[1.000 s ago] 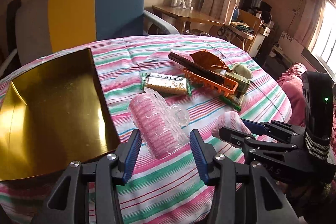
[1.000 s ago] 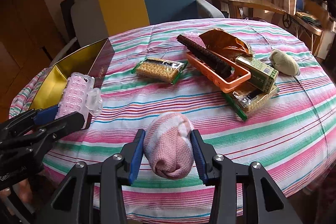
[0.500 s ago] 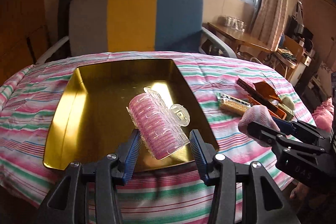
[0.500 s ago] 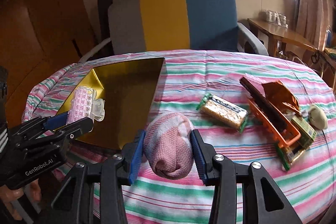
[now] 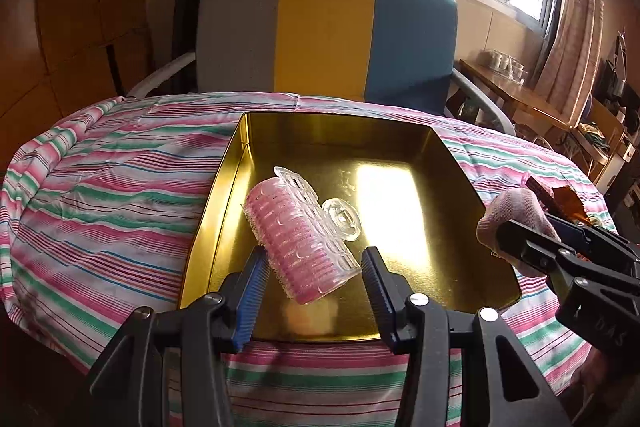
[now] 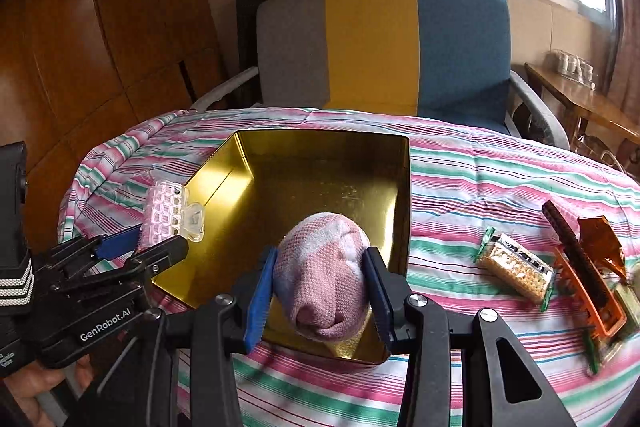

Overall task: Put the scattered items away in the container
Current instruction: 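Carry both items over the gold tray and open the left tool to drop the curler, then open the right tool to release the pink sock into the tray, then grasp the cracker pack with the left tool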

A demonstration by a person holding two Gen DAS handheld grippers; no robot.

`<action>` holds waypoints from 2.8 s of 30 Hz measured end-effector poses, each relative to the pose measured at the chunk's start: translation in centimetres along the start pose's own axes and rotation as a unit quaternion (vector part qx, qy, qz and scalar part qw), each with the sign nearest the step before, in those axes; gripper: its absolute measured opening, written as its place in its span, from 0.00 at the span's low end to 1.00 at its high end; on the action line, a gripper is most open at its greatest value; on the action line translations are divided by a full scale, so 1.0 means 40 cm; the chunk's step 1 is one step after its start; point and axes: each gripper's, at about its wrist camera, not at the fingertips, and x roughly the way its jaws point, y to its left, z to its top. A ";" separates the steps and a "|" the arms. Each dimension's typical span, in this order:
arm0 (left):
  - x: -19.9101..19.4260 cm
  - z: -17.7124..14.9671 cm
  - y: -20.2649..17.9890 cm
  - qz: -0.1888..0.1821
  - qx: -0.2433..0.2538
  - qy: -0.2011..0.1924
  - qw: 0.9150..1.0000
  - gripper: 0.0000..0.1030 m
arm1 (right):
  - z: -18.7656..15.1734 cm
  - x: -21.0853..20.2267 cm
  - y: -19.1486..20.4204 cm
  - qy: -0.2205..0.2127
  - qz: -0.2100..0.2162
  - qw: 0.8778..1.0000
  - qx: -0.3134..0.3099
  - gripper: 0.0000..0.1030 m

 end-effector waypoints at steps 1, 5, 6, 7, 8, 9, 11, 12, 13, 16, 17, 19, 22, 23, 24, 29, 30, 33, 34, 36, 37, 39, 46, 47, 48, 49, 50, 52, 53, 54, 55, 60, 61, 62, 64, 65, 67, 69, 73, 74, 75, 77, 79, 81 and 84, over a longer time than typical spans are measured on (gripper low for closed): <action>0.011 0.002 0.001 0.003 0.002 0.003 1.000 0.47 | 0.001 0.008 0.006 0.002 -0.001 1.000 -0.002 0.43; 0.051 0.008 0.007 0.007 0.004 0.017 1.000 0.47 | 0.005 0.044 0.021 0.010 -0.009 1.000 -0.009 0.43; 0.058 0.008 0.007 0.009 0.005 0.019 1.000 0.47 | 0.006 0.052 0.023 0.012 -0.010 1.000 -0.009 0.43; 0.065 0.009 0.006 0.010 0.008 0.023 1.000 0.47 | 0.007 0.059 0.025 0.014 -0.012 1.000 -0.009 0.43; 0.072 0.011 0.006 0.010 0.008 0.026 1.000 0.47 | 0.008 0.068 0.025 0.017 -0.015 1.000 -0.009 0.43; 0.077 0.013 0.006 0.009 0.008 0.028 1.000 0.47 | 0.010 0.077 0.025 0.019 -0.018 1.000 -0.009 0.43; 0.087 0.019 0.003 0.014 0.011 0.029 0.999 0.47 | 0.015 0.096 0.022 0.024 -0.026 0.999 -0.006 0.43; 0.091 0.023 0.003 0.016 0.011 0.030 0.999 0.48 | 0.017 0.105 0.020 0.026 -0.030 0.999 -0.004 0.43; 0.096 0.026 0.004 0.017 0.011 0.032 0.999 0.48 | 0.019 0.114 0.018 0.029 -0.034 0.999 -0.002 0.43; 0.112 0.036 0.005 0.022 0.011 0.038 0.999 0.48 | 0.026 0.134 0.010 0.034 -0.041 0.999 0.006 0.43; 0.117 0.038 0.004 0.026 0.013 0.040 0.999 0.48 | 0.028 0.139 0.009 0.035 -0.042 0.998 0.006 0.44; 0.127 0.040 0.006 0.029 0.013 0.044 0.999 0.48 | 0.032 0.150 0.007 0.039 -0.043 0.998 0.009 0.44; 0.135 0.040 0.010 0.035 0.009 0.048 0.998 0.48 | 0.032 0.160 0.006 0.043 -0.040 0.998 0.012 0.46; 0.138 0.040 0.012 0.037 0.008 0.049 0.998 0.48 | 0.032 0.163 0.006 0.045 -0.038 0.998 0.013 0.46; 0.139 0.039 0.014 0.038 0.007 0.050 0.998 0.48 | 0.030 0.166 0.007 0.046 -0.036 0.998 0.014 0.46; 0.139 0.031 0.023 0.042 0.000 0.053 0.998 0.48 | 0.024 0.167 0.010 0.047 -0.034 0.998 0.014 0.46; 0.138 0.029 0.025 0.042 -0.001 0.054 0.998 0.48 | 0.023 0.166 0.010 0.047 -0.033 0.998 0.016 0.46; 0.130 0.025 0.034 0.039 -0.014 0.054 0.998 0.53 | 0.025 0.156 0.009 0.041 -0.022 0.999 0.022 0.48; 0.126 0.023 0.038 0.038 -0.017 0.053 0.998 0.53 | 0.027 0.152 0.009 0.037 -0.018 0.999 0.024 0.53; 0.117 0.021 0.044 0.038 -0.024 0.050 0.998 0.53 | 0.030 0.141 0.011 0.031 -0.014 0.999 0.025 0.54; 0.111 0.020 0.047 0.039 -0.026 0.048 0.998 0.53 | 0.031 0.136 0.012 0.029 -0.014 0.999 0.026 0.54; 0.099 0.018 0.052 0.040 -0.031 0.043 0.998 0.53 | 0.031 0.124 0.009 0.024 -0.014 0.999 0.029 0.54; 0.047 0.005 0.051 0.022 -0.050 0.024 0.998 0.53 | 0.009 0.053 -0.079 0.004 -0.034 0.997 0.063 0.58; 0.040 0.003 0.045 0.014 -0.050 0.023 0.998 0.53 | 0.004 0.043 -0.103 0.003 -0.041 0.997 0.070 0.59; 0.033 0.001 0.038 0.005 -0.049 0.022 0.999 0.53 | -0.001 0.035 -0.130 0.002 -0.052 0.996 0.075 0.60; 0.026 -0.002 0.028 -0.005 -0.047 0.021 0.999 0.54 | -0.006 0.029 -0.159 0.003 -0.065 0.995 0.079 0.60; 0.022 -0.005 0.017 -0.016 -0.044 0.021 0.999 0.54 | -0.010 0.026 -0.190 0.004 -0.076 0.993 0.085 0.60; 0.014 -0.012 -0.014 -0.039 -0.031 0.024 0.998 0.54 | -0.015 0.024 -0.257 0.010 -0.096 0.991 0.097 0.61; 0.012 -0.015 -0.033 -0.050 -0.023 0.027 0.998 0.54 | -0.015 0.027 -0.290 0.015 -0.104 0.989 0.102 0.62; 0.009 -0.019 -0.053 -0.061 -0.015 0.029 0.998 0.54 | -0.013 0.032 -0.321 0.020 -0.109 0.988 0.105 0.62; 0.007 -0.023 -0.072 -0.072 -0.007 0.031 0.997 0.54 | -0.008 0.039 -0.347 0.025 -0.112 0.988 0.106 0.62; -0.003 -0.042 -0.166 -0.120 0.036 0.044 0.991 0.54 | 0.031 0.096 -0.446 0.056 -0.096 0.989 0.098 0.66; -0.004 -0.047 -0.183 -0.129 0.043 0.047 0.990 0.54 | 0.040 0.110 -0.461 0.063 -0.087 0.989 0.101 0.66; -0.005 -0.049 -0.197 -0.135 0.050 0.049 0.988 0.54 | 0.047 0.125 -0.475 0.071 -0.080 0.989 0.103 0.67; -0.009 -0.058 -0.220 -0.146 0.060 0.053 0.986 0.55 | 0.052 0.158 -0.497 0.089 -0.068 0.988 0.109 0.69; -0.011 -0.063 -0.230 -0.151 0.064 0.056 0.985 0.55 | 0.055 0.174 -0.508 0.098 -0.062 0.987 0.112 0.70; -0.011 -0.069 -0.240 -0.158 0.068 0.062 0.983 0.55 | 0.058 0.206 -0.528 0.116 -0.052 0.985 0.117 0.70; -0.012 -0.075 -0.245 -0.162 0.072 0.066 0.982 0.55 | 0.044 0.224 -0.534 0.132 -0.041 0.983 0.124 0.71; -0.010 -0.081 -0.250 -0.166 0.073 0.075 0.981 0.55 | -0.002 0.228 -0.516 0.154 0.006 0.979 0.133 0.73; -0.009 -0.081 -0.252 -0.168 0.072 0.076 0.980 0.55 | -0.017 0.220 -0.503 0.157 0.017 0.979 0.129 0.73; -0.009 -0.082 -0.254 -0.170 0.072 0.078 0.980 0.55 | -0.033 0.206 -0.485 0.155 0.022 0.981 0.119 0.73; -0.011 -0.081 -0.262 -0.175 0.075 0.078 0.979 0.55 | -0.066 0.178 -0.450 0.152 0.031 0.983 0.099 0.73; -0.016 -0.075 -0.279 -0.184 0.082 0.077 0.977 0.55 | -0.105 0.138 -0.423 0.146 0.035 0.985 0.088 0.72; -0.021 -0.068 -0.298 -0.194 0.088 0.075 0.974 0.55 | -0.143 0.099 -0.396 0.141 0.039 0.986 0.077 0.71; -0.030 -0.052 -0.350 -0.215 0.107 0.071 0.968 0.56 | -0.202 0.033 -0.391 0.130 0.038 0.987 0.088 0.71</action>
